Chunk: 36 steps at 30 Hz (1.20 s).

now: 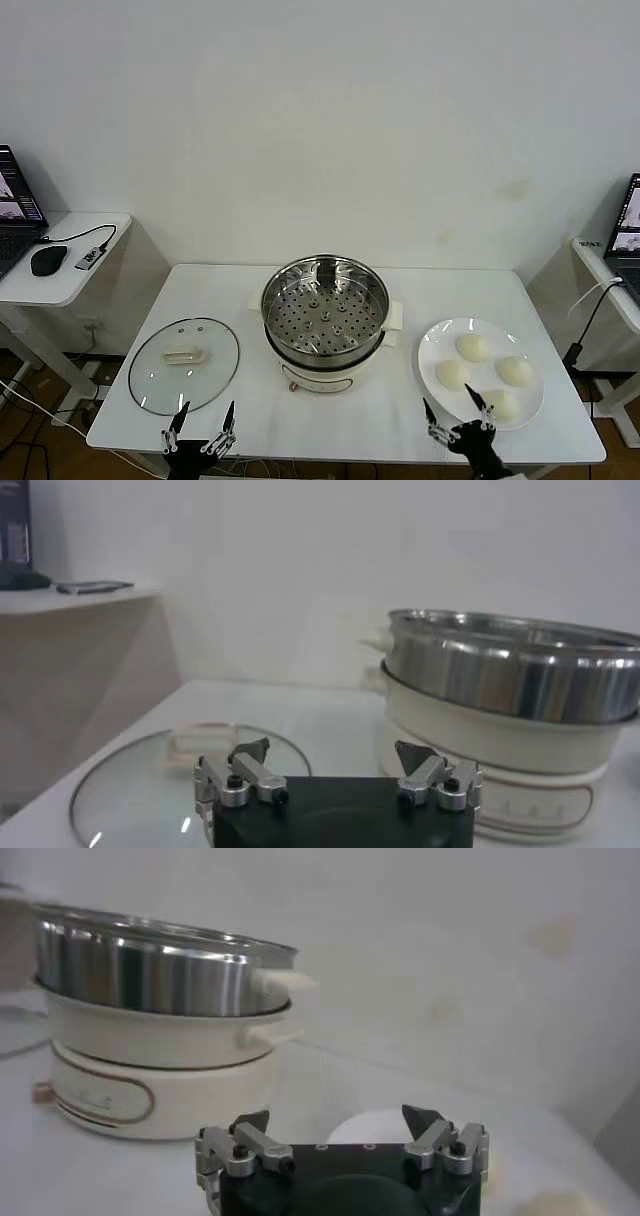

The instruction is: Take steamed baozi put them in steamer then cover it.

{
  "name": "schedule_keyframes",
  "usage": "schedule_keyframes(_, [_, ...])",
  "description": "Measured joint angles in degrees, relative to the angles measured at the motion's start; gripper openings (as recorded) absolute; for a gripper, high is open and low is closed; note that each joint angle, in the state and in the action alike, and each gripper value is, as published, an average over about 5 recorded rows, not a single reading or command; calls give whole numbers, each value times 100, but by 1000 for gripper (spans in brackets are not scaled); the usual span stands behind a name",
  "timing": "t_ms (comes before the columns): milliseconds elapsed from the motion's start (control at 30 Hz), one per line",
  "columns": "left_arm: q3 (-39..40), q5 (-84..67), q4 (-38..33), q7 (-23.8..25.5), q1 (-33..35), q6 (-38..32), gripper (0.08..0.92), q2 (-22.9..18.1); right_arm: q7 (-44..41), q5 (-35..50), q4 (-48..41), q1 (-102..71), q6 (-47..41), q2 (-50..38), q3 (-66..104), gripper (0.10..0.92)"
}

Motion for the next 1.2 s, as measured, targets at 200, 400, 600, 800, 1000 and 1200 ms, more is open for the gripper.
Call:
schedule_keyframes(200, [-78,70,3,2,-108,92,823,86,-387,-730,-115,395,-289,-701,315,823])
schedule_keyframes(400, [-131,162,-44,-56,-252,283,823,190,-1157,-1235,-340,934,-669,-1764,399,823])
schedule_keyframes(600, [-188,307,-47,-90,-342,425,823,233,-2036,-1407,-748,1762,-972,-2878,-64,823])
schedule_keyframes(800, [-167,591,-100,-96,-309,374,823,182,-2962,-1377,-1223,3023,-1097,-3730,-1188,823])
schedule_keyframes(1000, [-190,887,-162,-99,-233,220,823,132,-3753,-1261,-1806,4647,-1095,-4153,-2807,823])
schedule_keyframes(1200, [-258,1065,-129,-101,-192,89,823,125,-4314,-1095,-2449,6103,-1063,-4275,-4372,823])
